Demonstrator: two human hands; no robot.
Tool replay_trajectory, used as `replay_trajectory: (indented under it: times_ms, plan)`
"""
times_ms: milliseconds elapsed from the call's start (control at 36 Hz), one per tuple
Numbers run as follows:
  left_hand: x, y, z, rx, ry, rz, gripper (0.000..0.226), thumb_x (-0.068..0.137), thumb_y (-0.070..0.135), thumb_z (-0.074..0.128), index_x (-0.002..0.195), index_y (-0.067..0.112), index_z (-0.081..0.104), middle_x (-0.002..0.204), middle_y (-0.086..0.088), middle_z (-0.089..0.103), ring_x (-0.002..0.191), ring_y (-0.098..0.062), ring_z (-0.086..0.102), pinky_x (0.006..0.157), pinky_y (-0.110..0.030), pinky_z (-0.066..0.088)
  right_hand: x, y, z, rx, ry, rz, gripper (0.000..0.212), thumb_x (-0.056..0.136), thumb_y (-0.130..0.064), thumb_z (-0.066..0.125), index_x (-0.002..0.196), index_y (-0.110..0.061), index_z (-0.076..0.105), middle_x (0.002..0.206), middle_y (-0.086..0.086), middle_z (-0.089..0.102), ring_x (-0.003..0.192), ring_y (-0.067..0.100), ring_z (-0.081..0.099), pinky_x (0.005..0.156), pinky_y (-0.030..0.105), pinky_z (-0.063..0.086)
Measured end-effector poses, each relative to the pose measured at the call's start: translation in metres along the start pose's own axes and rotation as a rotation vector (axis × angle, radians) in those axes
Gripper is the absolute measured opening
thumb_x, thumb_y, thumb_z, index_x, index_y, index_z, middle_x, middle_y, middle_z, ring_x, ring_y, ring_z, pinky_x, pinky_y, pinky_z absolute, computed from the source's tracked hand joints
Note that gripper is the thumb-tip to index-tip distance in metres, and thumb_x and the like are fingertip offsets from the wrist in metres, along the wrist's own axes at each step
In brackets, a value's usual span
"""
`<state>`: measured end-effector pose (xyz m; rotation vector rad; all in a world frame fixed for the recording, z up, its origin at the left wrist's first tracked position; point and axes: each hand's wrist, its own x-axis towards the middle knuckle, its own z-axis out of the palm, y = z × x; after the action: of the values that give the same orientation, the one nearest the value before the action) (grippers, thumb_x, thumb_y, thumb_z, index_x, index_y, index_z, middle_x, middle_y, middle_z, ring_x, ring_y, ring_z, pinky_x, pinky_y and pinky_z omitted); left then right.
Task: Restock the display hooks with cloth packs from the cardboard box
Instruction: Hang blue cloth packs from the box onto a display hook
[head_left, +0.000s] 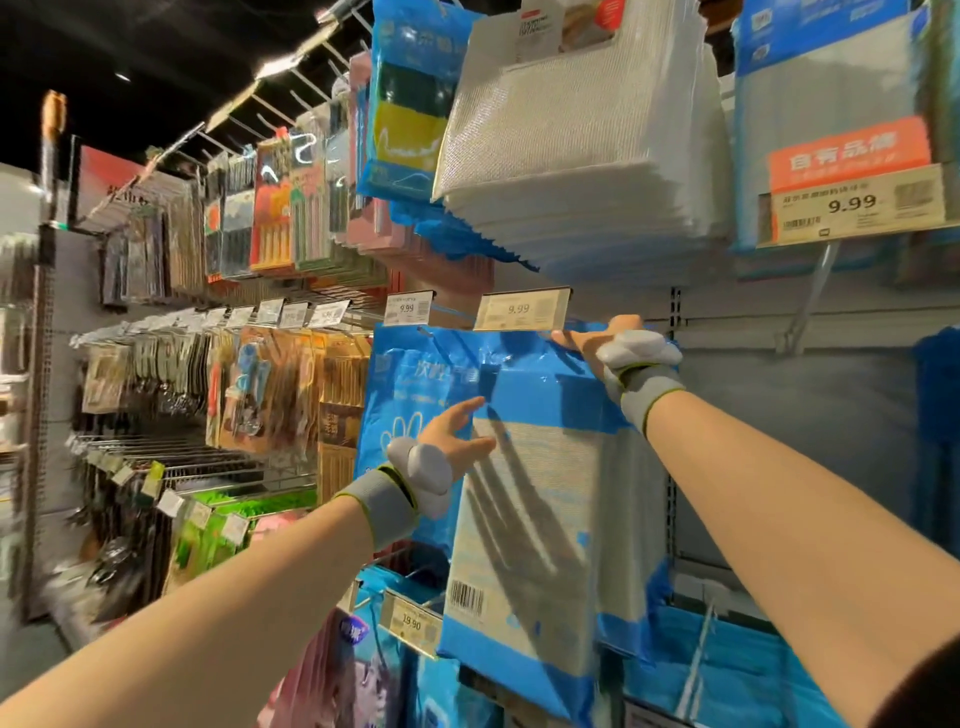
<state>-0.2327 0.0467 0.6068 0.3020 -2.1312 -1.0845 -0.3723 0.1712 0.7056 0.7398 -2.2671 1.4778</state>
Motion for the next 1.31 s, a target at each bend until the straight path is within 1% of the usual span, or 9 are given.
replay_trajectory:
  times_ms: [111, 222, 361, 528, 778, 917, 1028, 1222, 1306]
  plan:
    - [0.002, -0.005, 0.002, 0.027, -0.039, -0.014, 0.059, 0.091, 0.004, 0.054, 0.144, 0.016, 0.033, 0.150, -0.006, 0.034, 0.142, -0.019, 0.028, 0.107, -0.028, 0.031, -0.022, -0.002, -0.002, 0.033, 0.018, -0.060, 0.056, 0.088, -0.031, 0.065, 0.130, 0.000, 0.046, 0.131, 0.011, 0.051, 0.121, 0.029, 0.050, 0.085, 0.034, 0.041]
    - [0.000, -0.005, 0.004, 0.000, -0.015, -0.012, 0.062, 0.091, 0.002, 0.053, 0.146, 0.018, 0.030, 0.149, -0.007, 0.035, 0.137, -0.019, 0.037, 0.102, -0.026, 0.036, -0.049, 0.017, 0.010, 0.528, 0.111, -0.102, 0.075, 0.081, -0.033, 0.071, 0.135, -0.012, 0.024, 0.127, 0.010, 0.039, 0.110, 0.023, 0.047, 0.083, 0.018, 0.030]
    - [-0.001, -0.011, 0.009, -0.038, 0.010, -0.014, 0.063, 0.089, 0.000, 0.054, 0.145, 0.016, 0.031, 0.112, -0.006, 0.054, 0.077, 0.020, 0.056, 0.065, 0.000, 0.040, -0.088, 0.064, 0.040, 0.321, -0.104, -0.063, 0.091, 0.072, -0.033, 0.080, 0.133, -0.011, 0.017, 0.113, -0.005, 0.045, 0.103, 0.014, 0.050, 0.090, 0.018, 0.037]
    - [-0.008, -0.011, 0.009, 0.007, 0.093, -0.046, 0.058, 0.090, 0.002, 0.054, 0.143, 0.015, 0.035, 0.149, -0.005, 0.036, 0.137, -0.025, 0.036, 0.104, -0.027, 0.033, -0.084, 0.077, 0.027, 0.231, -0.189, -0.022, 0.078, 0.071, -0.042, 0.078, 0.136, -0.018, 0.041, 0.127, -0.001, 0.057, 0.119, 0.023, 0.054, 0.097, 0.025, 0.041]
    - [-0.012, -0.026, 0.018, 0.038, 0.105, -0.217, 0.042, 0.093, 0.008, 0.051, 0.135, 0.010, 0.047, 0.137, -0.015, 0.049, 0.122, -0.030, 0.050, 0.090, -0.036, 0.047, -0.079, 0.082, 0.009, 0.104, -0.230, 0.032, 0.076, 0.084, -0.042, 0.067, 0.141, -0.011, 0.029, 0.142, 0.004, 0.042, 0.128, 0.024, 0.043, 0.097, 0.022, 0.030]
    - [-0.013, -0.033, 0.027, 0.026, 0.081, -0.221, 0.040, 0.092, 0.008, 0.051, 0.133, 0.011, 0.049, 0.133, -0.014, 0.053, 0.098, -0.024, 0.053, 0.053, -0.015, 0.047, -0.071, 0.079, 0.005, 0.094, -0.261, 0.048, 0.085, 0.082, -0.048, 0.065, 0.145, -0.012, 0.021, 0.150, 0.003, 0.031, 0.137, 0.024, 0.033, 0.110, 0.030, 0.025]
    - [-0.009, -0.032, 0.031, 0.000, 0.078, -0.226, 0.040, 0.092, 0.007, 0.052, 0.132, 0.010, 0.050, 0.131, -0.015, 0.055, 0.103, -0.024, 0.054, 0.083, -0.027, 0.047, -0.066, 0.079, 0.006, 0.049, -0.274, 0.079, 0.087, 0.084, -0.051, 0.061, 0.147, -0.011, 0.016, 0.155, 0.004, 0.022, 0.141, 0.025, 0.025, 0.113, 0.033, 0.022]
    - [-0.011, -0.036, 0.034, 0.008, 0.064, -0.200, 0.039, 0.092, 0.006, 0.051, 0.131, 0.007, 0.050, 0.119, -0.014, 0.057, 0.082, -0.019, 0.051, 0.047, -0.009, 0.041, -0.056, 0.073, 0.000, 0.014, -0.244, 0.047, 0.083, 0.089, -0.046, 0.058, 0.150, -0.017, 0.010, 0.156, 0.001, 0.021, 0.141, 0.024, 0.026, 0.113, 0.032, 0.021]
    - [-0.010, -0.038, 0.032, 0.005, 0.058, -0.203, 0.038, 0.092, 0.007, 0.051, 0.130, 0.007, 0.050, 0.119, -0.014, 0.057, 0.089, -0.019, 0.050, 0.049, -0.011, 0.041, -0.061, 0.073, 0.007, -0.001, -0.245, 0.034, 0.084, 0.091, -0.043, 0.055, 0.150, -0.017, 0.001, 0.158, 0.000, 0.012, 0.145, 0.021, 0.017, 0.115, 0.030, 0.015]
